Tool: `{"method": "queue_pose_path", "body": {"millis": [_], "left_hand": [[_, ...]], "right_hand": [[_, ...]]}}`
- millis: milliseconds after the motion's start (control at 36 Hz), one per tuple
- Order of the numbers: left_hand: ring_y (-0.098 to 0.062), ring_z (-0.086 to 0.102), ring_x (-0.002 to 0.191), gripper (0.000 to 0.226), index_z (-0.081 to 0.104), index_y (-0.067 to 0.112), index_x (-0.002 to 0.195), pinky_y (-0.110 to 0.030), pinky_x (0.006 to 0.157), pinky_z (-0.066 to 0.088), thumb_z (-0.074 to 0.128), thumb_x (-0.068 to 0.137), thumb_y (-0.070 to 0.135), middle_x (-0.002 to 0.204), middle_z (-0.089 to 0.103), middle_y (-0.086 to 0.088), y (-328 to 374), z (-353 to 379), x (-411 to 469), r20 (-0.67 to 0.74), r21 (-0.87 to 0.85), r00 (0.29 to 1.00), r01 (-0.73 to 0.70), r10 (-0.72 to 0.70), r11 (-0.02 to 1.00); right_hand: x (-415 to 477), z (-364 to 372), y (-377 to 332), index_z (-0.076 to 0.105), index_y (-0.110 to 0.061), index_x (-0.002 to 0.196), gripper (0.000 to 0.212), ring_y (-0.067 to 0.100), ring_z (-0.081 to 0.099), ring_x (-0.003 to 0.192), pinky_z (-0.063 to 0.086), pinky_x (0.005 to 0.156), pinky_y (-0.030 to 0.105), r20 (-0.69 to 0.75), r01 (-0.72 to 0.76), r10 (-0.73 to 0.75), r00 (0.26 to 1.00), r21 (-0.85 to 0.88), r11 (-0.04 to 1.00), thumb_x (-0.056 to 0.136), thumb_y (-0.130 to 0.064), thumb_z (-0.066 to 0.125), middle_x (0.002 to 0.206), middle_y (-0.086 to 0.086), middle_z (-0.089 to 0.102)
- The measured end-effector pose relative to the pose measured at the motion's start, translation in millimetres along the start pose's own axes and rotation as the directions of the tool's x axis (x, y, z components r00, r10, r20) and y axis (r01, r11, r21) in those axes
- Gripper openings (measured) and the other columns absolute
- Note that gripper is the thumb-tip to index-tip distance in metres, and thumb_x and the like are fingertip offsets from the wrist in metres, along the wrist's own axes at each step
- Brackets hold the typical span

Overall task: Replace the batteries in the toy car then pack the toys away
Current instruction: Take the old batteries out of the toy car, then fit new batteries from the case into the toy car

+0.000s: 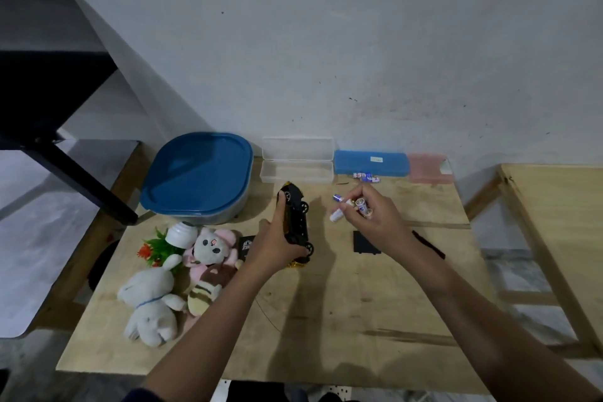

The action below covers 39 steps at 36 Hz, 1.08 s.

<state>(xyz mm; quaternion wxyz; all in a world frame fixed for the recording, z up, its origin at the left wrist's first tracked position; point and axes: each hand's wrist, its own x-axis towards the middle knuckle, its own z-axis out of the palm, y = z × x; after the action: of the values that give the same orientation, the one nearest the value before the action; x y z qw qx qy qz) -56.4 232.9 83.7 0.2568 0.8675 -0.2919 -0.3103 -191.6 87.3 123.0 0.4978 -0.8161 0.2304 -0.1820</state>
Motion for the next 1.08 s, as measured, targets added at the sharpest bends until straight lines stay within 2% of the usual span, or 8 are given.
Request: {"method": "queue_pose_path", "body": {"millis": [83, 278, 389, 472, 583, 667, 972, 1083], "left_hand": [[-0.032, 0.051, 0.105, 0.114, -0.014, 0.042, 0.145, -0.033, 0.075, 0.044, 0.074, 0.074, 0.036, 0.123, 0.04, -0.012, -3.1, 8.4, 1.1, -0.032, 0.117, 0.999, 0.037, -0.034, 0.992], [-0.03, 0.056, 0.103, 0.105, -0.009, 0.026, 0.149, -0.034, 0.067, 0.043, 0.068, 0.078, 0.026, 0.132, 0.034, -0.012, -4.6, 25.9, 6.8, -0.112, 0.427, 0.993, 0.085, -0.041, 0.9], [-0.03, 0.048, 0.118, 0.103, 0.002, 0.007, 0.148, -0.039, 0.086, 0.047, 0.065, 0.078, 0.049, 0.14, 0.026, -0.013, -4.9, 35.2, 12.1, -0.108, 0.471, 0.994, 0.069, -0.02, 0.879], [-0.03, 0.036, 0.124, 0.106, 0.01, 0.01, 0.147, -0.044, 0.097, 0.04, 0.056, 0.073, 0.071, 0.136, 0.028, -0.014, -5.8, 43.3, 12.6, -0.137, 0.511, 0.99, 0.033, 0.043, 0.859], [-0.036, 0.019, 0.133, 0.093, 0.009, 0.022, 0.148, -0.05, 0.101, 0.036, 0.056, 0.079, 0.064, 0.144, 0.015, -0.014, -9.6, 54.7, 14.1, -0.067, 0.344, 0.997, -0.021, 0.047, 0.939], [-0.038, 0.023, 0.131, 0.083, 0.004, 0.025, 0.149, -0.05, 0.1, 0.037, 0.055, 0.088, 0.048, 0.145, 0.013, -0.015, -4.4, 61.3, 17.4, -0.012, 0.187, 0.999, -0.031, 0.034, 0.982], [-0.035, 0.028, 0.128, 0.088, -0.005, 0.02, 0.15, -0.044, 0.1, 0.036, 0.05, 0.089, 0.051, 0.143, 0.02, -0.016, 18.3, 77.8, 28.1, -0.017, 0.216, 0.99, 0.144, -0.143, 0.966], [-0.036, 0.005, 0.142, 0.094, -0.009, 0.018, 0.15, -0.045, 0.114, 0.022, 0.048, 0.088, 0.059, 0.153, 0.001, -0.019, 22.7, 75.1, 32.9, -0.053, 0.212, 0.993, 0.116, -0.107, 0.97]], "right_hand": [[-3.6, 2.4, 9.5, 0.051, -0.016, 0.083, 0.011, 0.014, 0.054, 0.058, 0.042, 0.059, 0.032, -0.038, -0.034, 0.033, 0.999, -0.016, 0.999, 0.09, -0.018, 0.058, 0.074, 0.008, 0.069], [-14.9, 6.1, 22.6, 0.05, -0.012, 0.08, 0.011, 0.004, 0.041, 0.049, 0.038, 0.046, 0.01, -0.051, -0.077, 0.077, 0.996, 0.013, 0.997, 0.091, -0.012, 0.055, 0.061, -0.004, 0.05], [-18.4, 5.2, 31.4, 0.051, -0.008, 0.084, 0.01, 0.002, 0.043, 0.05, 0.037, 0.049, 0.01, -0.041, -0.094, 0.094, 0.995, 0.006, 0.996, 0.091, -0.013, 0.056, 0.061, -0.004, 0.049], [-19.0, 3.6, 36.1, 0.051, -0.01, 0.084, 0.01, 0.002, 0.044, 0.05, 0.038, 0.051, 0.012, -0.018, -0.11, 0.11, 0.994, -0.003, 0.994, 0.091, -0.015, 0.056, 0.061, -0.006, 0.049], [-17.4, 0.5, 38.6, 0.05, -0.009, 0.084, 0.01, 0.0, 0.045, 0.051, 0.035, 0.051, 0.01, -0.005, -0.108, 0.108, 0.994, 0.008, 0.994, 0.092, -0.014, 0.055, 0.061, -0.008, 0.048], [-15.1, -2.3, 43.1, 0.051, -0.011, 0.085, 0.009, 0.001, 0.043, 0.053, 0.036, 0.052, 0.012, 0.005, -0.126, 0.126, 0.992, 0.017, 0.992, 0.093, -0.016, 0.053, 0.063, -0.007, 0.049], [4.8, -15.6, 53.0, 0.048, -0.027, 0.08, 0.014, 0.015, 0.047, 0.063, 0.038, 0.059, 0.032, -0.002, -0.156, 0.156, 0.988, 0.007, 0.988, 0.094, -0.025, 0.049, 0.068, -0.001, 0.053], [17.5, -28.2, 59.6, 0.047, -0.023, 0.081, 0.014, 0.011, 0.043, 0.052, 0.039, 0.047, 0.026, 0.009, -0.204, 0.204, 0.979, 0.093, 0.974, 0.095, -0.023, 0.047, 0.066, 0.001, 0.048]]}}
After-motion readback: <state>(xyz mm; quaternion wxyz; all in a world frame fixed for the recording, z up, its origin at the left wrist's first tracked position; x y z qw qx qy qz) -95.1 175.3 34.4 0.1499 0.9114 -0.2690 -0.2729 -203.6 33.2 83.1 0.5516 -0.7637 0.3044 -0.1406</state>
